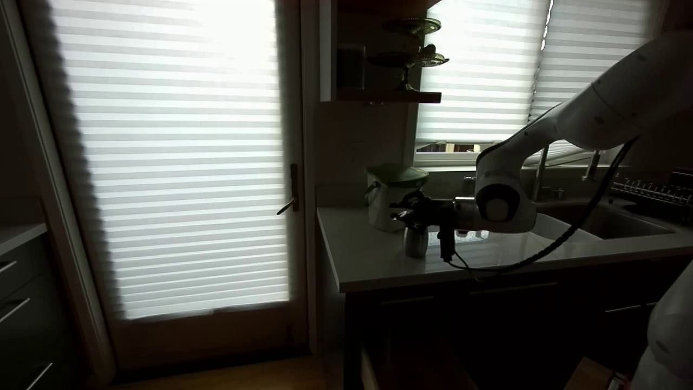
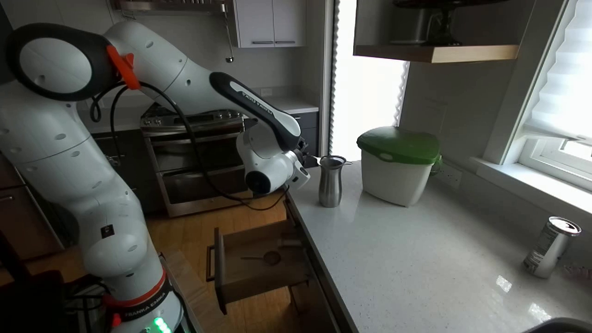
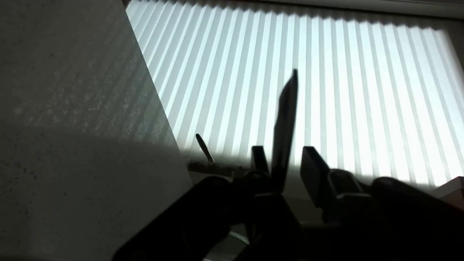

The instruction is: Remove the silver object from the cup

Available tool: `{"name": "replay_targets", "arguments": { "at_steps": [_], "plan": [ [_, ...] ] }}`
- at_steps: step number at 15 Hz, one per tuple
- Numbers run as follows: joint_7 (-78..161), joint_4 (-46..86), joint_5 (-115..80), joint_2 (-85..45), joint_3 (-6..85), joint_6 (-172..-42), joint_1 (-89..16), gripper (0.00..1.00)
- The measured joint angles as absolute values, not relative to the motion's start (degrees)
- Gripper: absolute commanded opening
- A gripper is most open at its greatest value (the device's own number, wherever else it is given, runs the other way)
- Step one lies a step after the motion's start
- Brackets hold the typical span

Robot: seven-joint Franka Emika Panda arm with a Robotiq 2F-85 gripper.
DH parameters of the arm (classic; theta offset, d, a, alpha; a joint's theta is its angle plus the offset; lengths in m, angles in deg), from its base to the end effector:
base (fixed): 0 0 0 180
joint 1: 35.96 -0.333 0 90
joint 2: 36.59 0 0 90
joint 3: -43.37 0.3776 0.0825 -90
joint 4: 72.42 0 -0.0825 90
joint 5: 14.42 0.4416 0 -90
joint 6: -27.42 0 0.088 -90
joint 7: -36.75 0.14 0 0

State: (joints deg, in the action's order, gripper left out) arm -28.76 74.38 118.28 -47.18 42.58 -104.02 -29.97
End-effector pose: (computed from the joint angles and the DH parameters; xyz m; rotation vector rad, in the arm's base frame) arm 0.5100 -0.0260 0.3651 -1.5651 0.8460 -0.8919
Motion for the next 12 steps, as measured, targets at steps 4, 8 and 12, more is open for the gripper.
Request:
{"name": "replay_targets", "arguments": {
  "at_steps": [4,8,12],
  "plan": [
    [-27.3,74.4,117.6,-47.2,42.6,-104.0,-30.0,0.02],
    [-25.9,74.5,116.5,-47.2,42.5,-104.0,-29.8,0.0],
    [-24.0,74.5,114.4,-47.5,42.5,-104.1,-29.5,0.01]
  ]
}}
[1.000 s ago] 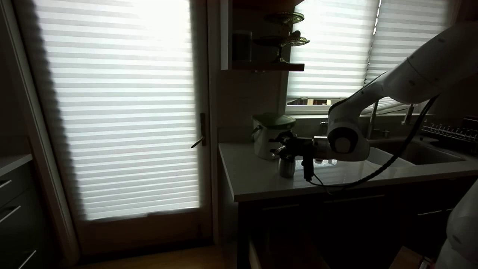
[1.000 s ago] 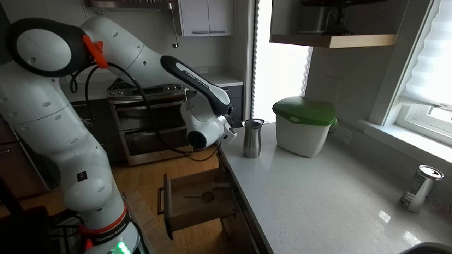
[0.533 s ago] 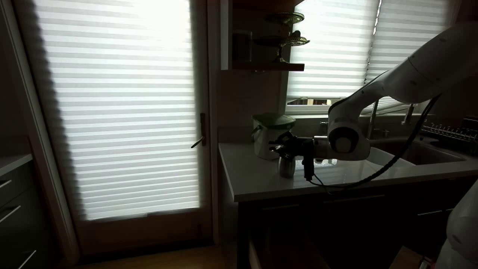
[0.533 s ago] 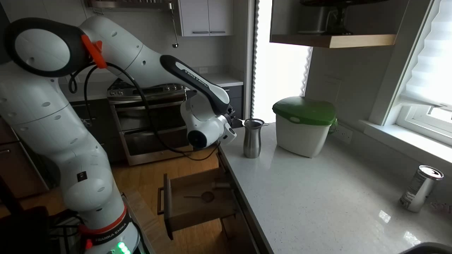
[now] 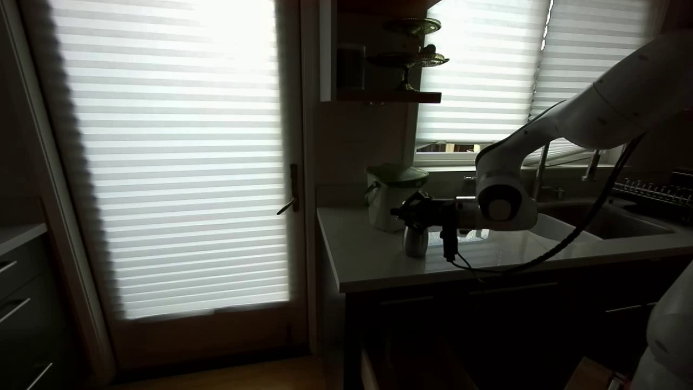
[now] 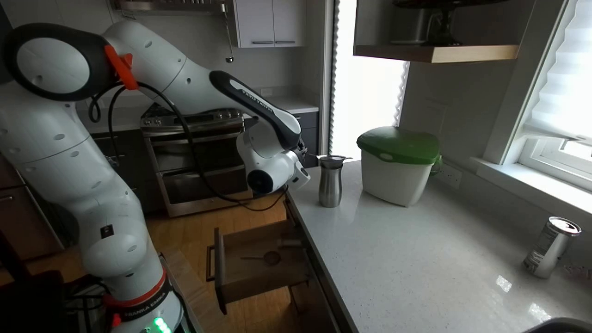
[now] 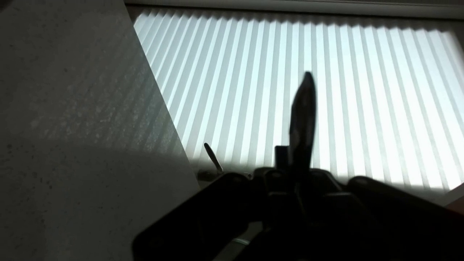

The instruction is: Remove the silver object from the cup

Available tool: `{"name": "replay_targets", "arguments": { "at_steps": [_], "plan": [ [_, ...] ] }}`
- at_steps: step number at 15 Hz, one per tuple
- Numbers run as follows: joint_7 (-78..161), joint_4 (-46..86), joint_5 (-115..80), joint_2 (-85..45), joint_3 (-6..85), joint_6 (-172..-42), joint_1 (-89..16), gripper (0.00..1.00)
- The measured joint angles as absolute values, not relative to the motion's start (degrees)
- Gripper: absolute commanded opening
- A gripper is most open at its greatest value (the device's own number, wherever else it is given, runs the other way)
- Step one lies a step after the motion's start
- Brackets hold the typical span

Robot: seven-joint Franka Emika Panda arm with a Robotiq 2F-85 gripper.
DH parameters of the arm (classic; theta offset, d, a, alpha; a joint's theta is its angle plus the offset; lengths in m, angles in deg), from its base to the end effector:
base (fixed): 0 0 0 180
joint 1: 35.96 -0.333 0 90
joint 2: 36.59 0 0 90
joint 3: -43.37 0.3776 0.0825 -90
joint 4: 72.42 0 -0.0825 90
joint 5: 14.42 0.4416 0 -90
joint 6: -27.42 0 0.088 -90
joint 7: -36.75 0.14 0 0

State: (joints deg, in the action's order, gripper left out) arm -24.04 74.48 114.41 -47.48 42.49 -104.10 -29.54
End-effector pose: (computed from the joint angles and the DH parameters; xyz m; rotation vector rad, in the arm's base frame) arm 0.5074 -0.0284 0.3651 -1.5746 0.8598 -0.8288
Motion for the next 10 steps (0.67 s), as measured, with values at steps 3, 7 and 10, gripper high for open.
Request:
{"name": "replay_targets", "arguments": {
  "at_steps": [3,7,10],
  "plan": [
    [-23.6,74.4,113.2,-48.1,42.5,-104.1,-29.2,0.01],
    [-23.2,74.3,111.6,-50.0,42.4,-104.1,-28.9,0.01],
    [-21.6,73.9,109.2,-51.7,42.4,-104.2,-28.4,0.01]
  ]
}}
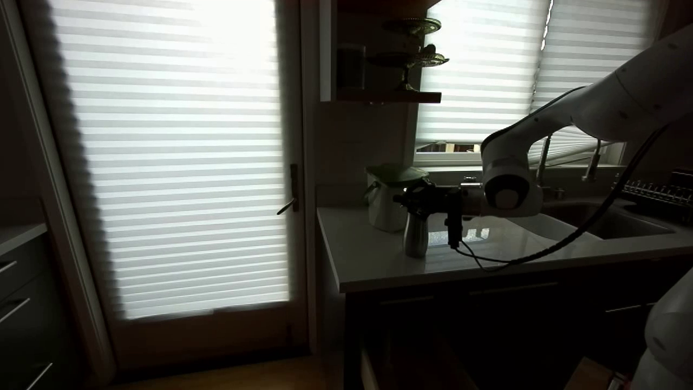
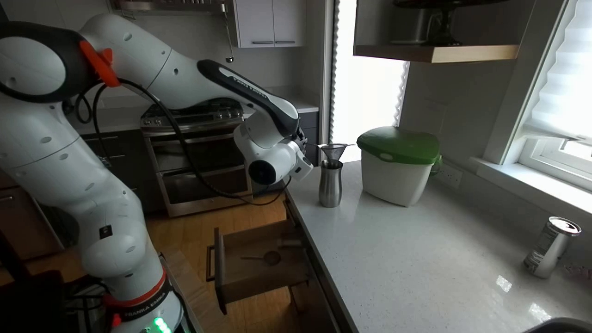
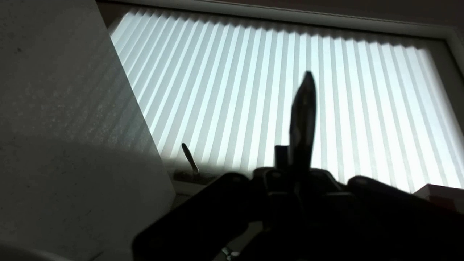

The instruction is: Remove the silver object from the cup

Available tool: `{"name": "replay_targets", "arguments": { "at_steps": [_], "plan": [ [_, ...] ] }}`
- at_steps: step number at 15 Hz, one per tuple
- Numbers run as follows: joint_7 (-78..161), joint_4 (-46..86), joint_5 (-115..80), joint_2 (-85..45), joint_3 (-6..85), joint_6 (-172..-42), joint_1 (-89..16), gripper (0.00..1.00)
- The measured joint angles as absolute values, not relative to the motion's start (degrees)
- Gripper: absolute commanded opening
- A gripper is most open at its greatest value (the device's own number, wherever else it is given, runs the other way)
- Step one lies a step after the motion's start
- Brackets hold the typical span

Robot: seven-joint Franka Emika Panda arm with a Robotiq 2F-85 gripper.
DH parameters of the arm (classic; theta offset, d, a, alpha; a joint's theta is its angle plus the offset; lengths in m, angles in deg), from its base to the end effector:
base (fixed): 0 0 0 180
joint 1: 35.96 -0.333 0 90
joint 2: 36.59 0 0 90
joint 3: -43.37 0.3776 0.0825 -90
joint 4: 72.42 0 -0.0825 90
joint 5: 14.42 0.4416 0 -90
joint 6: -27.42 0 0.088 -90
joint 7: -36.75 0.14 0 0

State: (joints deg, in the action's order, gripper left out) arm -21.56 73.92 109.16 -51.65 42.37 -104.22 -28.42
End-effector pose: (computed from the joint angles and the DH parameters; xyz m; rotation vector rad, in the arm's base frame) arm 0.5041 -0.0368 0.4043 -1.5918 0.7824 -0.8616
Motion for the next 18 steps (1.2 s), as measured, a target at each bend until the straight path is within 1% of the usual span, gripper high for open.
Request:
{"name": "replay_targets", "arguments": {
  "at_steps": [3,8,18],
  "plan": [
    [-17.9,73.2,103.6,-52.3,41.5,-104.8,-27.0,0.01],
    [-13.2,72.1,93.5,-52.1,37.5,-104.8,-23.6,0.01],
    [-13.3,68.2,89.6,-47.5,31.4,-105.3,-19.2,0.01]
  ]
}}
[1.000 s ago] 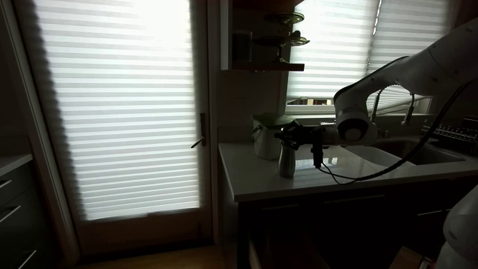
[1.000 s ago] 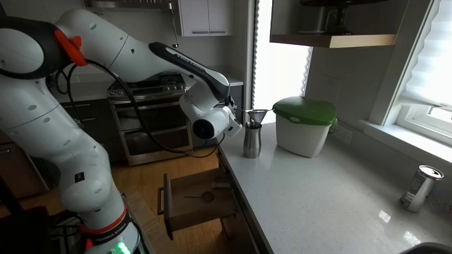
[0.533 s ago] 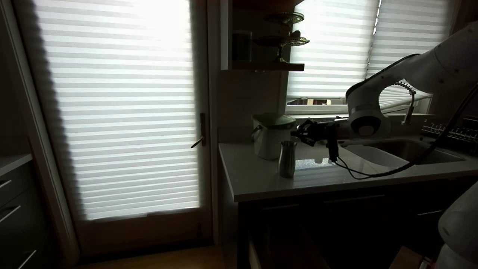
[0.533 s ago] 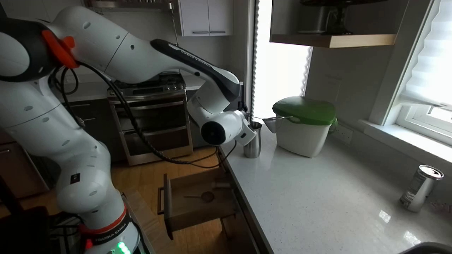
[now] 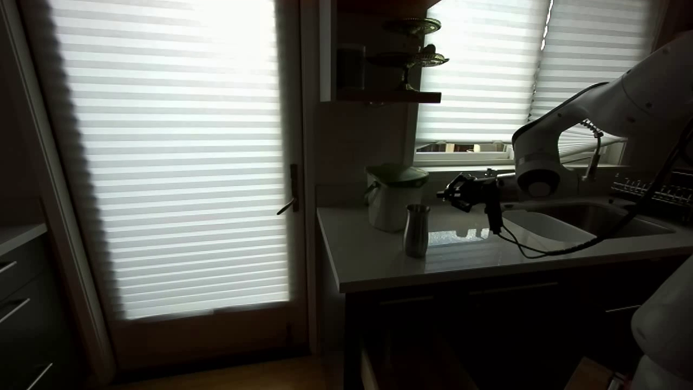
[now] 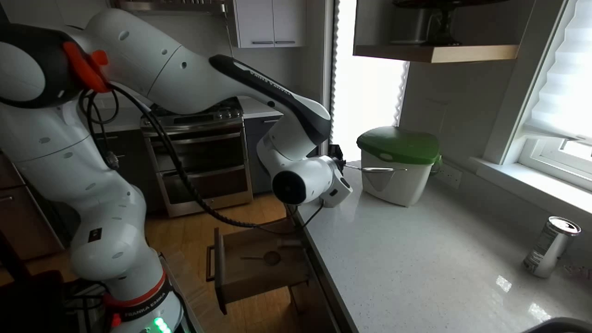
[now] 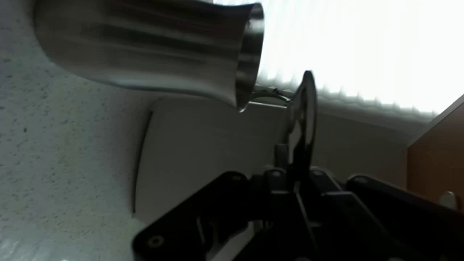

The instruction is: Remove the silver object from the cup

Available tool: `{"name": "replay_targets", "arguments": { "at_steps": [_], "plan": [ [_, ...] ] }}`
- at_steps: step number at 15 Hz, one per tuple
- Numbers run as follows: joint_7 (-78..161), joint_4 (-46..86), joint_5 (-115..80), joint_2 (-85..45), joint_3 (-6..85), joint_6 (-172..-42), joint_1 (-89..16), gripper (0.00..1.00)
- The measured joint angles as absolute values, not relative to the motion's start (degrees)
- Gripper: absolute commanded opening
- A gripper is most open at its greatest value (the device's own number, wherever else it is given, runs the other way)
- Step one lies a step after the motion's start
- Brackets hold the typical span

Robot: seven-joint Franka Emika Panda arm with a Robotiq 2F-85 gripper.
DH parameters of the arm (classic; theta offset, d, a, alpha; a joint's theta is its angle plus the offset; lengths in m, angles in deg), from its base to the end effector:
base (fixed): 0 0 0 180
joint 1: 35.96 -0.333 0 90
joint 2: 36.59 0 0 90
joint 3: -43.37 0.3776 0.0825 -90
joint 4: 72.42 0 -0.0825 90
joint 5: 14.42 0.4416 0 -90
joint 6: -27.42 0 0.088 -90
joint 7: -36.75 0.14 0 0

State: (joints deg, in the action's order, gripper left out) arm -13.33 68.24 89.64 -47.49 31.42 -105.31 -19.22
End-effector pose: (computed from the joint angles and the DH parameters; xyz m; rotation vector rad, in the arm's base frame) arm 0.4858 -0.2192 0.4058 -1.6959 0.9798 -0.9474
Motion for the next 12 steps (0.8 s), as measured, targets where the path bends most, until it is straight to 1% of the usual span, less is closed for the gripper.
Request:
{"name": "replay_targets", "arguments": {
  "at_steps": [4,12],
  "plan": [
    [-15.3,67.0,91.1,-43.8,30.3,-108.0,-18.6,0.01],
    [-25.1,66.7,102.4,-36.9,30.4,-112.6,-19.5,0.01]
  ]
}}
